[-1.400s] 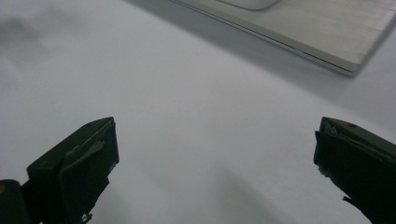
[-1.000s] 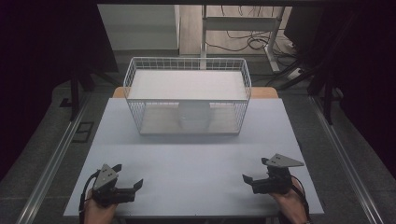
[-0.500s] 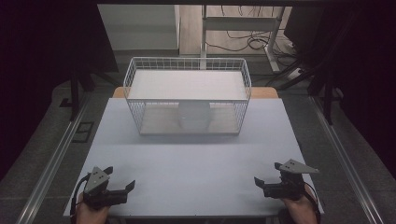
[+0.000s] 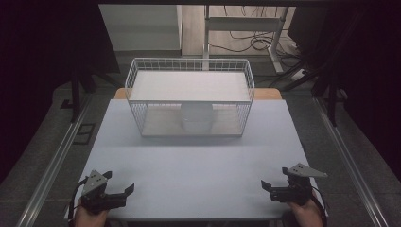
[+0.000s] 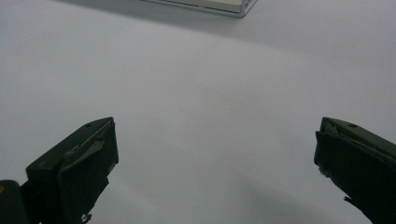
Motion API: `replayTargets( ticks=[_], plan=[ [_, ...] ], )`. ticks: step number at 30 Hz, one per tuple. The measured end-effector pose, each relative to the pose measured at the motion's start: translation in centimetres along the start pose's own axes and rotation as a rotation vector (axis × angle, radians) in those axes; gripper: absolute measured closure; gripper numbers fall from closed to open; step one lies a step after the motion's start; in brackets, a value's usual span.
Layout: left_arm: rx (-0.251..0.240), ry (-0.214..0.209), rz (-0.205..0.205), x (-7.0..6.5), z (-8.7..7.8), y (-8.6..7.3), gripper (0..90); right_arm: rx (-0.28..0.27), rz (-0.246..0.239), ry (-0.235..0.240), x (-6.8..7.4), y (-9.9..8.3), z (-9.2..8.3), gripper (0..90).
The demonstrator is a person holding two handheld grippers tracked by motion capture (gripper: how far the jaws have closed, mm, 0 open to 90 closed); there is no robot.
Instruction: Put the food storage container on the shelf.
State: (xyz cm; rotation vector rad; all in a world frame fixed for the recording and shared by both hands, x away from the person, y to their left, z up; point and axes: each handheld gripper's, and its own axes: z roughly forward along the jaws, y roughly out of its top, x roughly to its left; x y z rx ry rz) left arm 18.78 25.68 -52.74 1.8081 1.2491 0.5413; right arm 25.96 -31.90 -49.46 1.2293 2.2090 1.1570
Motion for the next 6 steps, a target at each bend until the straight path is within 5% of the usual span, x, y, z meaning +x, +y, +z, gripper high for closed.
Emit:
replayTargets(
  ticks=[6],
  plan=[
    [0.017,-0.004,0.004,-0.02,0.20,0.09,3.0,0.027,-0.032,-0.007,0.34,0.08,0.30,0.0]
  ],
)
